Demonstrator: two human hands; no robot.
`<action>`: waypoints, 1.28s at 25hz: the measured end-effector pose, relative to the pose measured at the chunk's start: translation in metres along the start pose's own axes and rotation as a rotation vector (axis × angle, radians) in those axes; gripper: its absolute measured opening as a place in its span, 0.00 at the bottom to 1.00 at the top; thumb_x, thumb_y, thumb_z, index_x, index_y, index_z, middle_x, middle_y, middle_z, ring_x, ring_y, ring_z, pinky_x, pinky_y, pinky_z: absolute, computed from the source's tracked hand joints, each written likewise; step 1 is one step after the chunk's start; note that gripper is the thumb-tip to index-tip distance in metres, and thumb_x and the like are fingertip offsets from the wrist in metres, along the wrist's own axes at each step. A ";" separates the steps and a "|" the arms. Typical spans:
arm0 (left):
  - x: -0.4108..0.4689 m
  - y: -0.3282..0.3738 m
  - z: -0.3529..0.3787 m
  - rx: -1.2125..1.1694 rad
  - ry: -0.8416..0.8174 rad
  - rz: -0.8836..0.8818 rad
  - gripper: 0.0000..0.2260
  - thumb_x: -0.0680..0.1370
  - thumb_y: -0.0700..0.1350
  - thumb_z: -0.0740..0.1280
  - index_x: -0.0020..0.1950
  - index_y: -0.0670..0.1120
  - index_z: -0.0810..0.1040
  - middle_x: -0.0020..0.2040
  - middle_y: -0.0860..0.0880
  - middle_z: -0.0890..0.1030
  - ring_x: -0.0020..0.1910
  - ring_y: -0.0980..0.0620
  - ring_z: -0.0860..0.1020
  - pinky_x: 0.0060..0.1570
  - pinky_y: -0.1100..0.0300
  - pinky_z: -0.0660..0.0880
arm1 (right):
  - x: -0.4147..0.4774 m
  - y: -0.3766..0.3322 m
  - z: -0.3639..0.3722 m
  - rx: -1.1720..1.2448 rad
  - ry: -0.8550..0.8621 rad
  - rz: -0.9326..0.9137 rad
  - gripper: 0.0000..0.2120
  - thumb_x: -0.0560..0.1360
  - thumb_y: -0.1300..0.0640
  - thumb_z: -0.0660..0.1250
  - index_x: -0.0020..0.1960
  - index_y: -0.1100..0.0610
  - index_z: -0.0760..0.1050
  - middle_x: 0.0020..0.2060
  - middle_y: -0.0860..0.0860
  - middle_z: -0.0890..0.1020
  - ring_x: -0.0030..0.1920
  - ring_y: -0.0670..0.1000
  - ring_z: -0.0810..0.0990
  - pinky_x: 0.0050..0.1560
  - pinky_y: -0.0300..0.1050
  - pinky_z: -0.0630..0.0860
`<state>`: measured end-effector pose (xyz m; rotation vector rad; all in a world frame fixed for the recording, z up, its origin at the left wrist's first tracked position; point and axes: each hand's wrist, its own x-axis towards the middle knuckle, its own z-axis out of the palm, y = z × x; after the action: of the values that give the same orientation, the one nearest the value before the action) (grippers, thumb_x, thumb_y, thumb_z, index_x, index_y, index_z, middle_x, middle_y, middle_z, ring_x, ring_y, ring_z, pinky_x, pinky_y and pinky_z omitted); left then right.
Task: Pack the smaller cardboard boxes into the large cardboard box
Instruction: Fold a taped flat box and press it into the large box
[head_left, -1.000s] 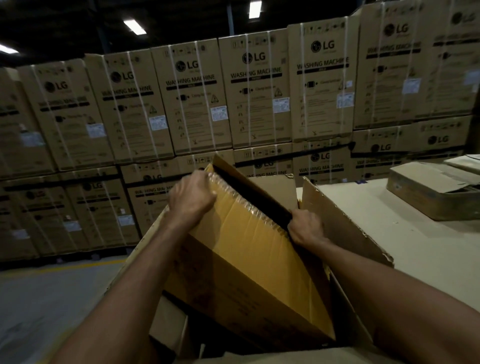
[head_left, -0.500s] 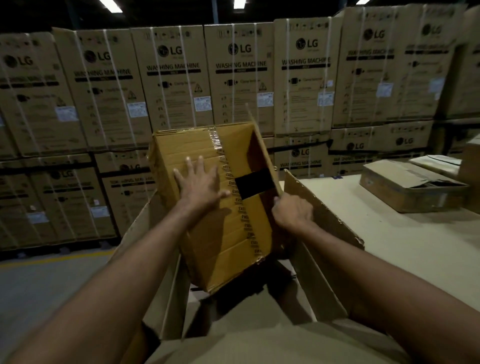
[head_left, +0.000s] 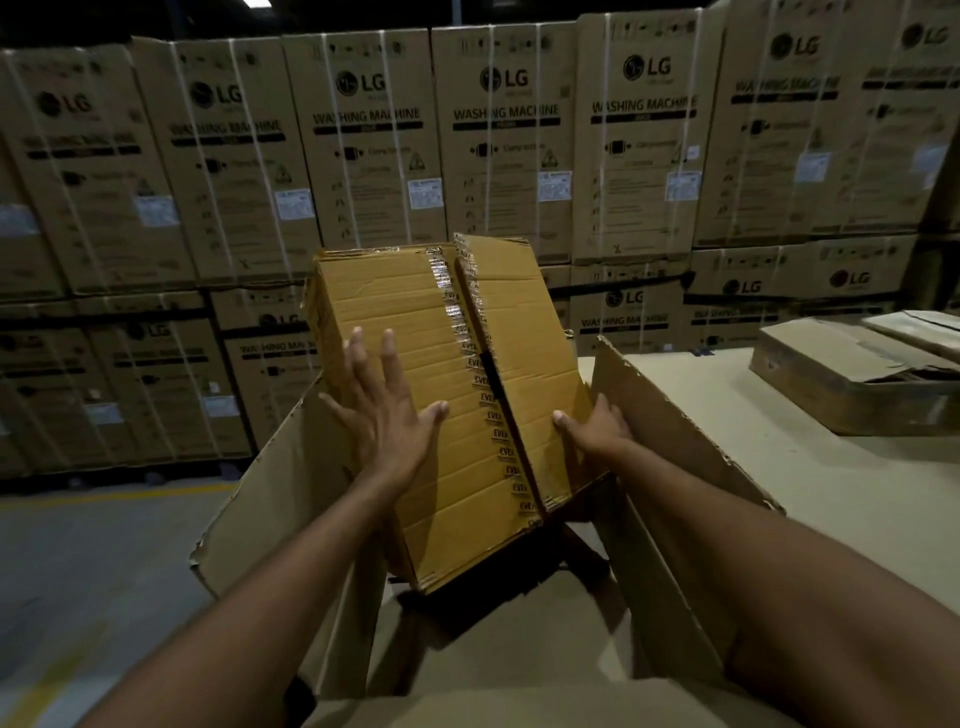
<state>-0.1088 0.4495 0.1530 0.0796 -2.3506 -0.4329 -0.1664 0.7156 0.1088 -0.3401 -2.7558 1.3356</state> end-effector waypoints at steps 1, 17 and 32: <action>-0.005 0.000 0.001 -0.109 0.042 -0.034 0.56 0.68 0.57 0.80 0.84 0.51 0.45 0.83 0.43 0.38 0.81 0.41 0.41 0.72 0.27 0.47 | 0.009 0.002 -0.001 0.036 -0.033 -0.002 0.51 0.76 0.36 0.70 0.84 0.56 0.45 0.82 0.60 0.54 0.81 0.65 0.54 0.78 0.66 0.58; 0.023 -0.008 -0.077 -0.729 -0.133 -0.301 0.36 0.72 0.50 0.79 0.76 0.48 0.66 0.64 0.52 0.74 0.62 0.52 0.73 0.56 0.55 0.71 | -0.034 -0.029 -0.047 0.237 0.200 -0.069 0.43 0.68 0.28 0.72 0.69 0.55 0.63 0.64 0.56 0.75 0.60 0.57 0.75 0.55 0.55 0.75; 0.029 -0.036 -0.094 -0.303 -0.913 -0.166 0.29 0.77 0.59 0.71 0.76 0.53 0.71 0.79 0.46 0.63 0.74 0.41 0.65 0.70 0.43 0.64 | -0.139 -0.050 -0.093 -0.134 -0.067 0.096 0.31 0.75 0.42 0.74 0.72 0.56 0.72 0.59 0.54 0.77 0.44 0.51 0.75 0.47 0.48 0.71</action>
<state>-0.0685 0.3839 0.2234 -0.0902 -3.1329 -1.0800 -0.0253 0.7264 0.2114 -0.4483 -2.9275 1.2051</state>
